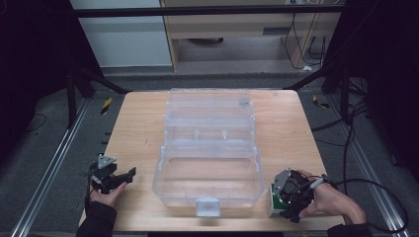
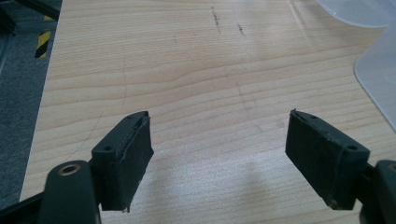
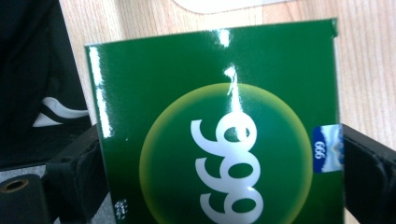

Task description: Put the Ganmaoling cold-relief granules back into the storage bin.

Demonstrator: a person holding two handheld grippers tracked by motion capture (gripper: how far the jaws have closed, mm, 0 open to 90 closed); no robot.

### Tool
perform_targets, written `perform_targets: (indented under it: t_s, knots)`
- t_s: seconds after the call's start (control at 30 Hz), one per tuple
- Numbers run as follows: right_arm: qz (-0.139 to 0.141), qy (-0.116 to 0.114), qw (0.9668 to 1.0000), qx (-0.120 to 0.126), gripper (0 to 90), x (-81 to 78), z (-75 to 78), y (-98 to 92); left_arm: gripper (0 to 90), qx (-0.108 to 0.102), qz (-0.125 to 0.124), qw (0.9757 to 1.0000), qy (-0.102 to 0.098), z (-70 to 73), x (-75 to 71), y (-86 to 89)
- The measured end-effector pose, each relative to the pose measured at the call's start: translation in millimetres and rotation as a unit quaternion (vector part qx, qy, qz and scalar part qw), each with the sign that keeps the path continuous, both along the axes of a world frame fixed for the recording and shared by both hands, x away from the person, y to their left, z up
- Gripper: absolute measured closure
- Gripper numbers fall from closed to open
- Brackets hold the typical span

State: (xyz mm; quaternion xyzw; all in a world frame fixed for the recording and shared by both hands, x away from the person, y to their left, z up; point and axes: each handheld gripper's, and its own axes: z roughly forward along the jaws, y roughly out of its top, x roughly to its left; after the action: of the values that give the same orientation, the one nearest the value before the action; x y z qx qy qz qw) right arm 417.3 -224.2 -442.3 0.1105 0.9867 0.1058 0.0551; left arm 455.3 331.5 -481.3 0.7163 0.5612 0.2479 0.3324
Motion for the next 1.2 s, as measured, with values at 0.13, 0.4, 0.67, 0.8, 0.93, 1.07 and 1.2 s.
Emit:
perform_targets:
  t_s: [0.13,0.4,0.67,0.8,0.93,1.07,1.2]
  knots:
    - [0.002,0.003,1.0000,0.001,8.6,0.7,-2.8,-0.5,22.0,0.000,0.000,1.0000,0.001,-0.2,0.1,0.1]
    - [-0.002,0.009,0.9999,0.005,14.3,0.2,0.4,-3.6,22.1,0.001,0.000,1.0000,0.001,-0.1,0.1,0.0]
    - [-0.007,0.010,0.9999,0.004,15.8,-3.7,5.3,-5.7,22.1,0.000,0.000,1.0000,0.000,0.0,0.0,0.0]
    - [-0.012,0.002,0.9998,0.016,15.8,-7.9,16.1,-6.8,22.1,0.001,0.000,1.0000,0.001,-0.1,0.1,-0.2]
    - [-0.014,-0.007,0.9996,0.022,15.8,-12.6,35.8,-6.4,22.1,0.001,-0.001,1.0000,0.001,0.0,0.0,-0.4]
    - [-0.018,-0.014,0.9993,0.031,15.8,-14.8,46.7,-6.5,22.1,0.001,-0.001,1.0000,0.001,0.0,0.0,-0.3]
    - [-0.021,-0.021,0.9987,0.042,15.8,-16.1,60.9,-6.5,22.1,0.001,-0.001,1.0000,0.001,0.0,0.0,-0.4]
